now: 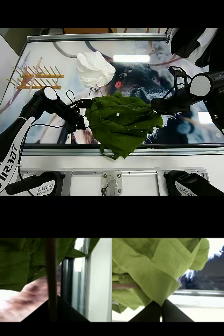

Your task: Fold the clothes and pants, and hang the long-sleeved shirts on hangers.

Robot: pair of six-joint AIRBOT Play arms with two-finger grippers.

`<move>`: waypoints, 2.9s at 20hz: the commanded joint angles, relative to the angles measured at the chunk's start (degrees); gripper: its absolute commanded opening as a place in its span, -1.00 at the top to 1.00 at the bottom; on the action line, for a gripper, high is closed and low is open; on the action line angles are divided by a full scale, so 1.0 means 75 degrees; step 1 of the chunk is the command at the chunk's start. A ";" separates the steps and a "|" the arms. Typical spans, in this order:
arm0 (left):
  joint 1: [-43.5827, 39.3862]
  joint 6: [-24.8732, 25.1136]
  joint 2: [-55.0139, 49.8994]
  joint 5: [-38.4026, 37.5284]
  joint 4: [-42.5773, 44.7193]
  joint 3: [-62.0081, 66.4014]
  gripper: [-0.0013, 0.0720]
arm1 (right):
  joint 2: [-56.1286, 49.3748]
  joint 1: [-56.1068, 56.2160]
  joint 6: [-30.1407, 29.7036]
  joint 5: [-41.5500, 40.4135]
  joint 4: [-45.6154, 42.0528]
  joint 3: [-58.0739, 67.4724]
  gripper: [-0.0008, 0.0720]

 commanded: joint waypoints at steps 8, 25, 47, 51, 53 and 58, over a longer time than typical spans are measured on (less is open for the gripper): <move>-0.0627 -0.0064 -0.0032 0.0440 -0.0012 0.0012 0.93 | -0.0009 -0.0003 -0.0367 0.0271 0.0017 0.0720 0.95; -0.0842 -0.0650 -0.0032 0.0804 -0.0560 0.0012 0.93 | -0.0006 0.1431 -0.0516 -0.0545 0.0935 0.0909 0.95; -0.0842 -0.0647 -0.0032 0.0775 -0.0562 0.0009 0.93 | -0.0379 0.2326 -0.0801 -0.2113 0.1754 0.0909 0.09; -0.0842 -0.0647 -0.0032 0.0761 -0.0560 0.0009 0.93 | -0.0329 0.2046 -0.0985 -0.1658 0.1964 0.0912 -0.99; -0.0842 -0.0647 -0.0032 0.0764 -0.0560 0.0009 0.93 | -0.0236 0.1518 -0.1784 -0.1096 0.2623 0.0912 -0.99; -0.0842 -0.0647 -0.0032 0.0749 -0.0560 0.0009 0.93 | -0.0152 -0.1029 -0.4249 -0.0527 0.5802 0.0912 -0.99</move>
